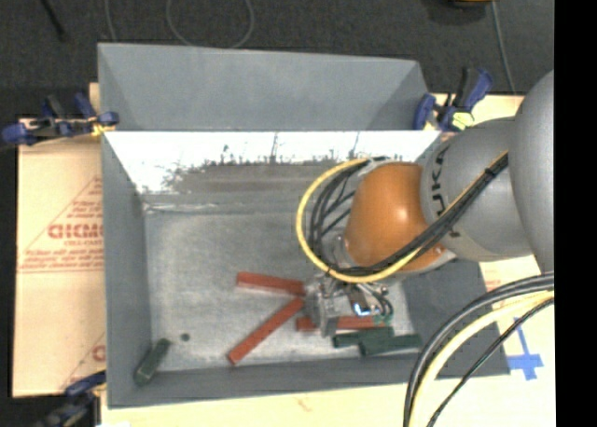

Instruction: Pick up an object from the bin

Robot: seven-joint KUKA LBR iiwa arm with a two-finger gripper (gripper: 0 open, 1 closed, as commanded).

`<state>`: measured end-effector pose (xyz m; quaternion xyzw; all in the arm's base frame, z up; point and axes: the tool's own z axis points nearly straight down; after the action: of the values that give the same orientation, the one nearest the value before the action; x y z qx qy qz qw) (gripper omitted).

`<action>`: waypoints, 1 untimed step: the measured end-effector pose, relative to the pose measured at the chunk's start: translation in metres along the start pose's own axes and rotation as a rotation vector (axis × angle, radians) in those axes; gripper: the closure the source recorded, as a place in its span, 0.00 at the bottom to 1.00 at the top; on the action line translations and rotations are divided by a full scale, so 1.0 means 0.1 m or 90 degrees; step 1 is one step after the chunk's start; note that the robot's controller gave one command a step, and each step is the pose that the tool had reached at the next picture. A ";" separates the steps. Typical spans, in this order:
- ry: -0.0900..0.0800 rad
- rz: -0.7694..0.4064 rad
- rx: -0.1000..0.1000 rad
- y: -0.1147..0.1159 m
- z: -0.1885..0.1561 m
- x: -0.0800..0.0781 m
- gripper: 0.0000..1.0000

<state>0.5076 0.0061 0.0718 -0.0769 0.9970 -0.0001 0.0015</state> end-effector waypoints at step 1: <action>0.000 -0.001 0.001 -0.01 0.01 0.01 0.00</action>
Offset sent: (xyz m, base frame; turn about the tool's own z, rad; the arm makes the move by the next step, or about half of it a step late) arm 0.0000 0.0000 0.0000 0.0000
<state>0.5072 0.0052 0.0711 -0.0773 0.9970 -0.0005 0.0016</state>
